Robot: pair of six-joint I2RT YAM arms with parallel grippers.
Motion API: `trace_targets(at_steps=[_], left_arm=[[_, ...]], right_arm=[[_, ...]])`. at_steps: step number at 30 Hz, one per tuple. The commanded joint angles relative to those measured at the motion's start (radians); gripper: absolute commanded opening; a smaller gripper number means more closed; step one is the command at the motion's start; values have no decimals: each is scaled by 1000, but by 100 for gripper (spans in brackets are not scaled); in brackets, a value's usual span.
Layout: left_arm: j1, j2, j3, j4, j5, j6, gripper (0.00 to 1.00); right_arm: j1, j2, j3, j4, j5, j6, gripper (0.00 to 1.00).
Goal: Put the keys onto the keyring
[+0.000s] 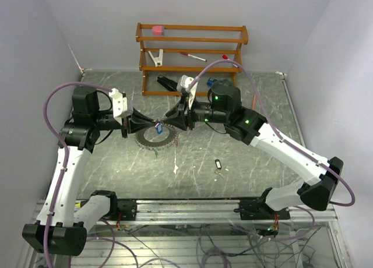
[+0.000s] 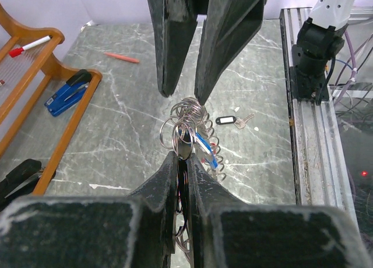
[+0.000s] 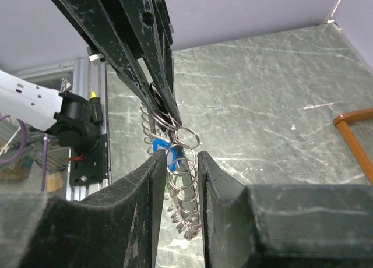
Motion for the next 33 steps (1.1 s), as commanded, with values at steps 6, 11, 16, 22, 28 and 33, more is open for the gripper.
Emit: trace_targets(at_steps=[6, 11, 16, 22, 28, 33], left_arm=[[-13, -8, -6, 36, 77, -29, 7], [-15, -14, -11, 48, 88, -37, 7], [-15, -17, 1, -1, 94, 1, 7], [-15, -19, 10, 2, 106, 0, 7], [-16, -18, 18, -8, 113, 10, 7], [-16, -18, 21, 14, 109, -5, 7]], right_arm=[[-3, -19, -32, 106, -17, 14, 37], [-9, 1, -32, 153, -57, 74, 45], [-24, 41, -9, 148, -106, 116, 47], [-45, 62, -27, 192, -187, 171, 48], [-64, 67, -46, 223, -232, 204, 48], [-78, 82, -52, 245, -274, 249, 47]])
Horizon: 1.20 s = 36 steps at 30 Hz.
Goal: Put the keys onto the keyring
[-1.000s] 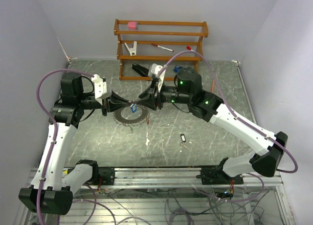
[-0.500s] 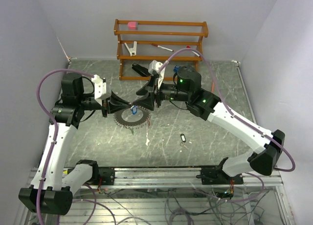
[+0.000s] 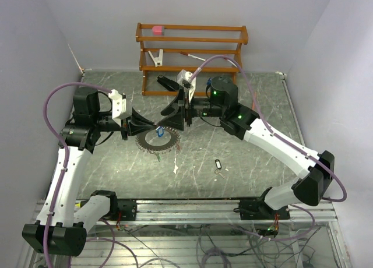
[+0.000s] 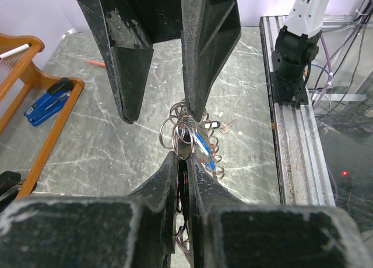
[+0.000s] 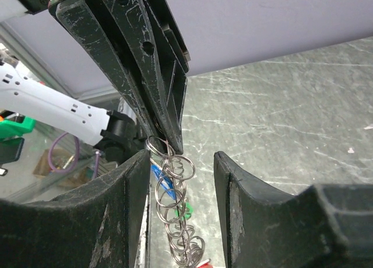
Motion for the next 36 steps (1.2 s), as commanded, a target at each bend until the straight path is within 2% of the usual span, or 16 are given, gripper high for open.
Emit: trace_targets(at_steps=[1, 12, 19, 24, 27, 36], left_arm=[[-11, -14, 31, 32, 47, -3, 7], [-11, -10, 47, 36, 48, -8, 7], [-11, -11, 45, 38, 50, -10, 7], [-10, -12, 42, 46, 50, -19, 7], [-11, -12, 41, 50, 46, -23, 7], [-10, -7, 53, -17, -28, 30, 12]], right_arm=[[-17, 12, -20, 61, -60, 60, 47], [-22, 34, -70, 144, -99, 129, 43], [-27, 38, -81, 168, -116, 141, 21], [-31, 33, -95, 197, -114, 161, 12], [-31, 37, -94, 199, -118, 163, 1], [-35, 16, -79, 140, -93, 144, 0]])
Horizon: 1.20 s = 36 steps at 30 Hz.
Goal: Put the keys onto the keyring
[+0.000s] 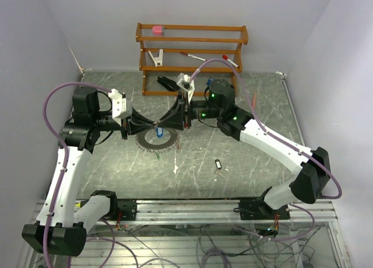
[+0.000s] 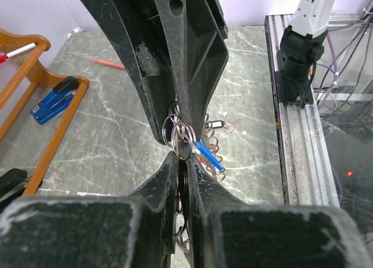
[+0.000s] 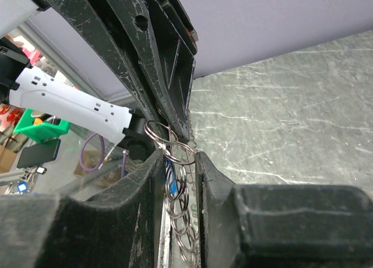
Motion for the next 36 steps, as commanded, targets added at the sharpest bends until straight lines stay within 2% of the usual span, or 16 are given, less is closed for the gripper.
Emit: trace_targets(at_steps=[1, 5, 10, 12, 14, 18, 19, 23, 25, 36], left_arm=[[-10, -7, 45, -32, -35, 50, 14], [-10, -5, 61, -94, -92, 106, 24], [-10, -1, 68, -116, -96, 123, 27], [-10, -4, 60, -83, -88, 87, 22], [-10, -4, 54, -49, -71, 62, 8], [-10, -4, 42, 25, -50, -4, 7], [-10, -5, 42, 33, -43, -12, 7], [-10, -4, 44, 50, -36, -24, 7], [-10, -4, 45, 44, -35, -17, 7], [-10, -4, 46, 36, -11, -17, 7]], right_arm=[[-9, -16, 16, -31, 25, -17, 0], [-15, -14, 60, -146, 82, -45, 0], [-19, -16, 52, -136, 82, -26, 0], [-19, -16, 46, -123, 76, -19, 0], [-19, -16, 43, -110, 66, -13, 0], [-19, -12, 51, -108, 39, -15, 0], [-19, -12, 51, -110, 37, -15, 3], [-21, -13, 53, -110, 1, -16, 33], [-22, -12, 59, -108, -19, -14, 42], [-25, -5, 78, -67, -39, -1, 47]])
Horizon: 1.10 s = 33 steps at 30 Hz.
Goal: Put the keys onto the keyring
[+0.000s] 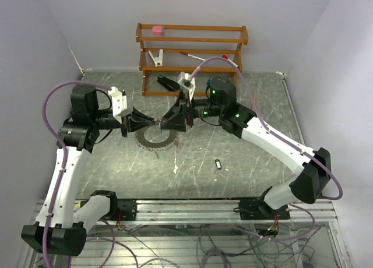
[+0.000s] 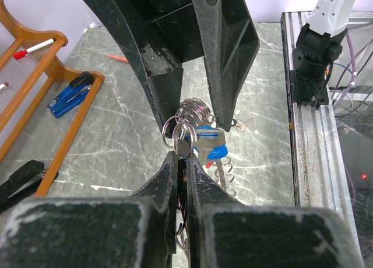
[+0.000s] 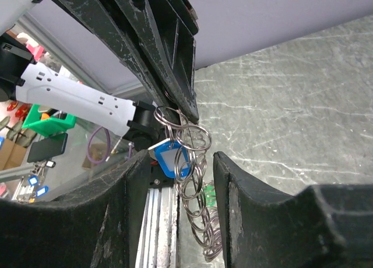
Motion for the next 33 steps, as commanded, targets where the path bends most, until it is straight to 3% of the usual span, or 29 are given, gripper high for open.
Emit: trace_targets(at_steps=[1, 22, 33], left_arm=[[-7, -8, 14, 28, 58, 4, 7], [-7, -9, 10, 92, 83, -60, 7], [-7, -7, 27, 124, 91, -99, 7]], right_arm=[[-10, -4, 41, 52, -21, 16, 47], [-22, 44, 2, 202, -65, 129, 49], [-23, 44, -70, 283, -52, 176, 38]])
